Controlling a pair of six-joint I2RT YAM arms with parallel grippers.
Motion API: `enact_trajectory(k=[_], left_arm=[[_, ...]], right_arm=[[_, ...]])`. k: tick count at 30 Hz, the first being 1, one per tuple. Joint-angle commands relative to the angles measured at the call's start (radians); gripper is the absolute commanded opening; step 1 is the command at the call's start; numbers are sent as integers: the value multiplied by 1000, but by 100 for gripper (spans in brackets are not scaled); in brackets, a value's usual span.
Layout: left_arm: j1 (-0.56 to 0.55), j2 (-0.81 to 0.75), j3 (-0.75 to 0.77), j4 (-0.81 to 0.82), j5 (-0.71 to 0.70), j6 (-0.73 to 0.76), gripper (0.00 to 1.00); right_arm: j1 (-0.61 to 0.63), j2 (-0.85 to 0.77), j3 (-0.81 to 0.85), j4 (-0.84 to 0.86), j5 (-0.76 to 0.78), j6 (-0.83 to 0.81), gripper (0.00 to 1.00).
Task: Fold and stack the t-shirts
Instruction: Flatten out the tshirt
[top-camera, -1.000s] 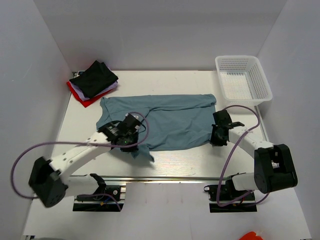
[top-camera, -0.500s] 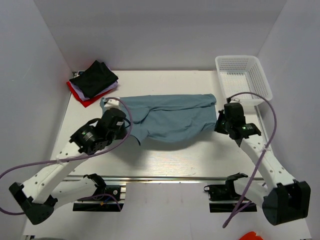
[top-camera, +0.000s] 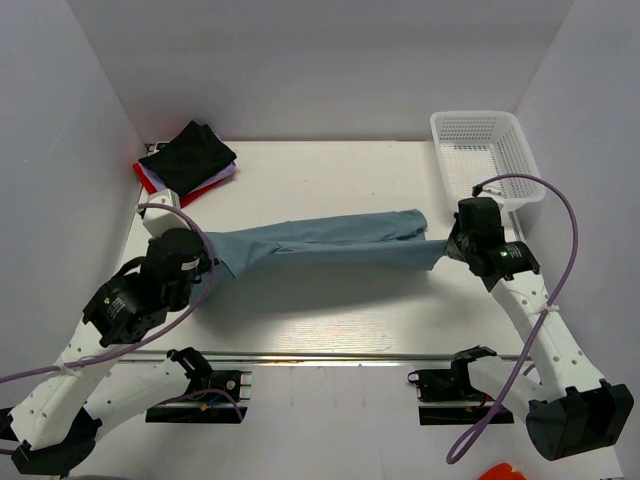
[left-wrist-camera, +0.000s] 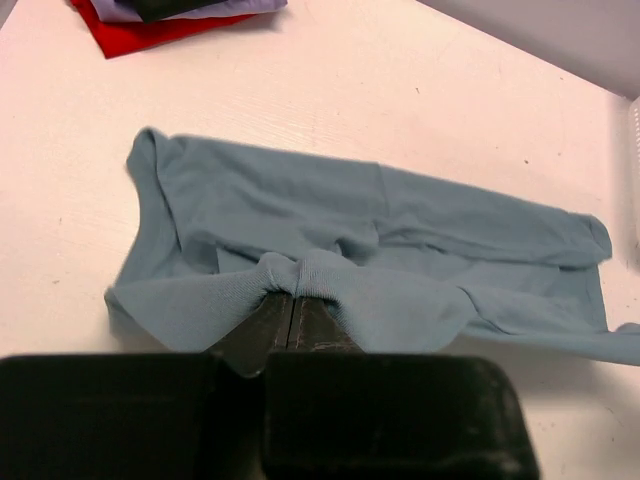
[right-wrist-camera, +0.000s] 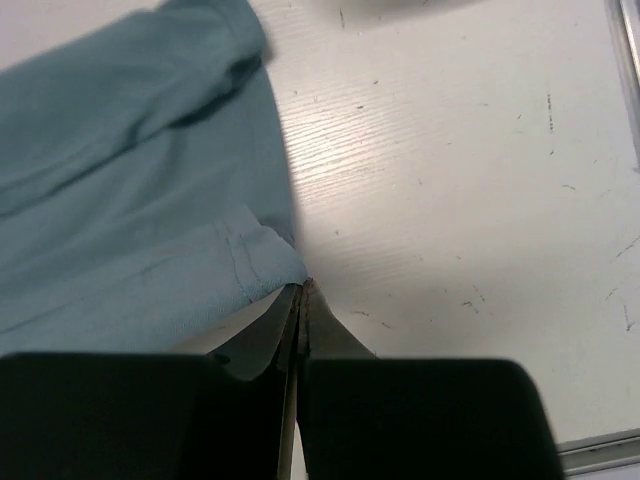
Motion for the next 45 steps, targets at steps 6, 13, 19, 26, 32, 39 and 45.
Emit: enact_trajectory(k=[6, 13, 19, 26, 32, 39, 45], left_arm=[[5, 1, 8, 0, -55, -28, 0], [5, 50, 17, 8, -34, -10, 0], [5, 50, -20, -1, 27, -28, 0], [5, 49, -67, -110, 294, -54, 0], [5, 159, -208, -248, 707, -36, 0], [5, 197, -129, -238, 453, -72, 0], [23, 246, -106, -97, 232, -91, 0]], right_arm=[[-6, -33, 104, 22, 104, -15, 0], [-6, 1, 174, 58, -28, -42, 0], [-4, -24, 88, -13, 18, -19, 0], [-6, -56, 30, -188, -29, 33, 0], [-7, -67, -91, -278, -15, 143, 0], [-16, 24, -96, -163, -8, 134, 0], [-18, 182, -1, -82, 50, 94, 0]])
